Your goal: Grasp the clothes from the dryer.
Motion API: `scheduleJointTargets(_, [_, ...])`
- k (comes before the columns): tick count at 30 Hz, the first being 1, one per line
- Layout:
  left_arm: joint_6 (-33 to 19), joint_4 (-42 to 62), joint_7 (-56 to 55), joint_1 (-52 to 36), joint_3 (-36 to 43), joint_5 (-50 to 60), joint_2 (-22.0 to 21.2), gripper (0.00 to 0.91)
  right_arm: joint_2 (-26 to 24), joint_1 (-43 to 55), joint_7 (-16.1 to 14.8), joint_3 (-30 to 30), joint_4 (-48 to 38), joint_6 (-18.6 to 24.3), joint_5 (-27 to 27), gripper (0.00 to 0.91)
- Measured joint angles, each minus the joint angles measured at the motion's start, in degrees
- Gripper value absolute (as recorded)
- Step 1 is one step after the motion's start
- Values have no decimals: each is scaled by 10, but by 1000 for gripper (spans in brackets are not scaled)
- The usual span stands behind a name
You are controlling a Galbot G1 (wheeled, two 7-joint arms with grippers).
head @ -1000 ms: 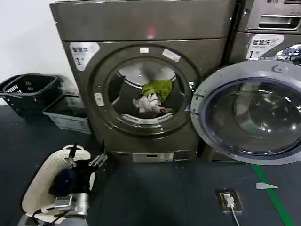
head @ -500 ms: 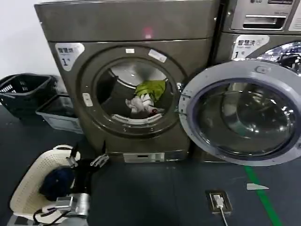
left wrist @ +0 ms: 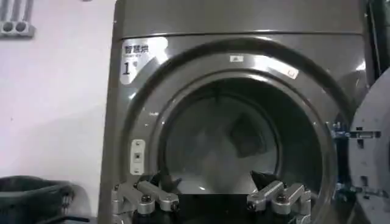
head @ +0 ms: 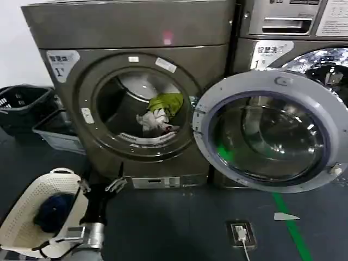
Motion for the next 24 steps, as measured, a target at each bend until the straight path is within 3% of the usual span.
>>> scheduleJointTargets(24, [5, 38, 12, -40, 17, -9, 16, 907, 8, -18, -20, 17, 2, 24, 16, 907])
